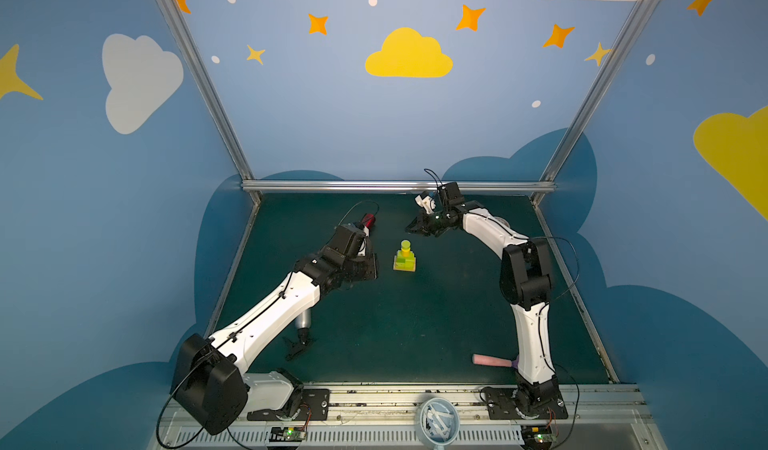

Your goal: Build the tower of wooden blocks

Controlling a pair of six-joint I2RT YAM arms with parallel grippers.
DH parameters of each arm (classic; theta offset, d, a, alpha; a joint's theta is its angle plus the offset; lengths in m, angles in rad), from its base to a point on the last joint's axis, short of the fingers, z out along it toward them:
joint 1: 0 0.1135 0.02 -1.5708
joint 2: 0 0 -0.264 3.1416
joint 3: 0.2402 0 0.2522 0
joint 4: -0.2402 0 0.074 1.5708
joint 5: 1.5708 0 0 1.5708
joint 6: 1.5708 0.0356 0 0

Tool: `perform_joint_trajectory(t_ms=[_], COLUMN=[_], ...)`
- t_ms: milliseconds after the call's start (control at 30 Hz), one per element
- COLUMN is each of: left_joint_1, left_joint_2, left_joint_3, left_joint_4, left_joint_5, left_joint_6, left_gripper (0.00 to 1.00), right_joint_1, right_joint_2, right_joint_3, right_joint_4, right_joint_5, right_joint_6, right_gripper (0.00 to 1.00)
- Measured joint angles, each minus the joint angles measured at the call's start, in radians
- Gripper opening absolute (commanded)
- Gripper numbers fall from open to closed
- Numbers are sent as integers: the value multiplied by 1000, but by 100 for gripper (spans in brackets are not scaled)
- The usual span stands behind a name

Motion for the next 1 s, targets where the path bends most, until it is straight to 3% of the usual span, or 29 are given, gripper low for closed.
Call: perform_joint_trajectory(t_ms=[1000], left_joint_1=[14], left_joint_2=[1], left_joint_3=[-10], left_joint_4=[28], left_joint_5=[5], left_joint_6=[-22], left_gripper=[13], right_joint_1=[15], right_joint_2=[18], right_joint_3=[-1], right_joint_4=[-39], right_joint_5=[-5], right_joint_6=[-32], right_gripper=[0])
